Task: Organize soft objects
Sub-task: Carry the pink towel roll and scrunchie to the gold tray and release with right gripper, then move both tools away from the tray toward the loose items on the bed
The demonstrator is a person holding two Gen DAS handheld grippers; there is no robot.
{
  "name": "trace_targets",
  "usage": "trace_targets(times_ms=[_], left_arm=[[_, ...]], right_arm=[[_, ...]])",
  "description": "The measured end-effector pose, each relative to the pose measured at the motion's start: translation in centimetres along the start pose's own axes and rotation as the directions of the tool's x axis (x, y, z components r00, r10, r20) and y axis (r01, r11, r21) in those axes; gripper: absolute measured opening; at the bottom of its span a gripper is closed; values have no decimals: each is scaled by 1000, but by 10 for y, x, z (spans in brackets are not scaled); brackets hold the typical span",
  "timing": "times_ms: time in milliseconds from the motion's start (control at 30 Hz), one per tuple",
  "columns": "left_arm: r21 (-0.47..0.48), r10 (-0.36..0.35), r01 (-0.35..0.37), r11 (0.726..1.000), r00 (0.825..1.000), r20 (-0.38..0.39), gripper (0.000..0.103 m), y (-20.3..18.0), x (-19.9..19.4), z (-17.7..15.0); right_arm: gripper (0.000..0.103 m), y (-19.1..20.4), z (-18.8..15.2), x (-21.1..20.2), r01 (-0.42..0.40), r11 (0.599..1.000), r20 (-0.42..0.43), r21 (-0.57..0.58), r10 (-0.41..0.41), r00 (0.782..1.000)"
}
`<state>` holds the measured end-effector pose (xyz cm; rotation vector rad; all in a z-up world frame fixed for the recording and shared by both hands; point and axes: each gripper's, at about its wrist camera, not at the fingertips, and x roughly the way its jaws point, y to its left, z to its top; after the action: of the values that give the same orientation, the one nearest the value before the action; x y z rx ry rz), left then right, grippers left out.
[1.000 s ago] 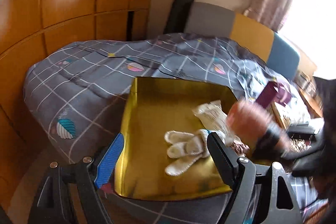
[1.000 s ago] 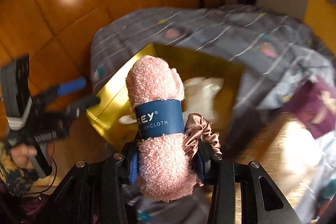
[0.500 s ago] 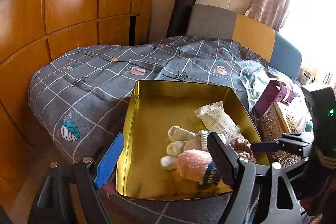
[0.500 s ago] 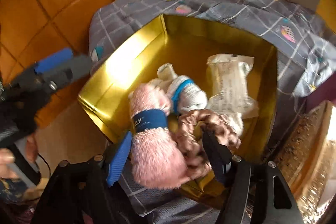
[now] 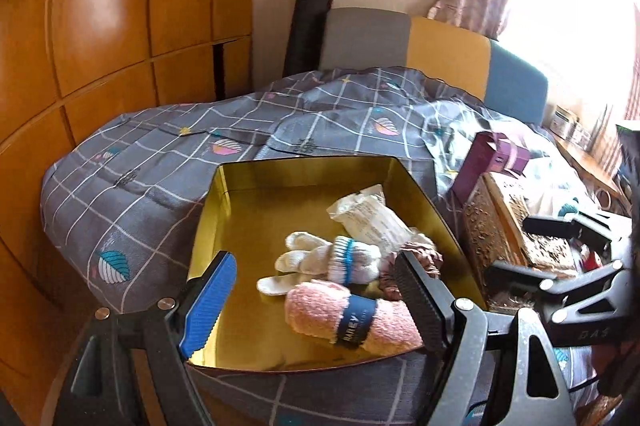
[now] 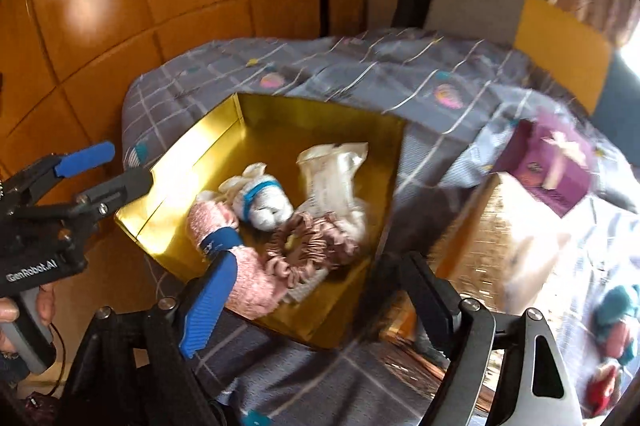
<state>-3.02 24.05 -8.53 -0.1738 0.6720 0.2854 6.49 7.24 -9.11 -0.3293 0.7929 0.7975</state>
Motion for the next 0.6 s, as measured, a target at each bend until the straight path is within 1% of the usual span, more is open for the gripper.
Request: trace_targets(times_ms=[167,333,467,600], left_arm=[[31,-18,18,999,1000,-2,83,-12,-2,1],[59,-39,39,997,999,-4,83,-23,-5,3],[82,-55,55,995,998,-4,83,-32,-7,4],[106,-66,66,992,998,-5,83,-42,-9,5]], right_arm=[[86,-18,-7,-23,54,998,58,44,-56,997],[87,-46,-18,-49,114,987,100,110,-125,987],[88,-78,-33,-68,169,969,106,183,-190,976],[88,-112,-51,-85,224,938,89,264,-255,963]])
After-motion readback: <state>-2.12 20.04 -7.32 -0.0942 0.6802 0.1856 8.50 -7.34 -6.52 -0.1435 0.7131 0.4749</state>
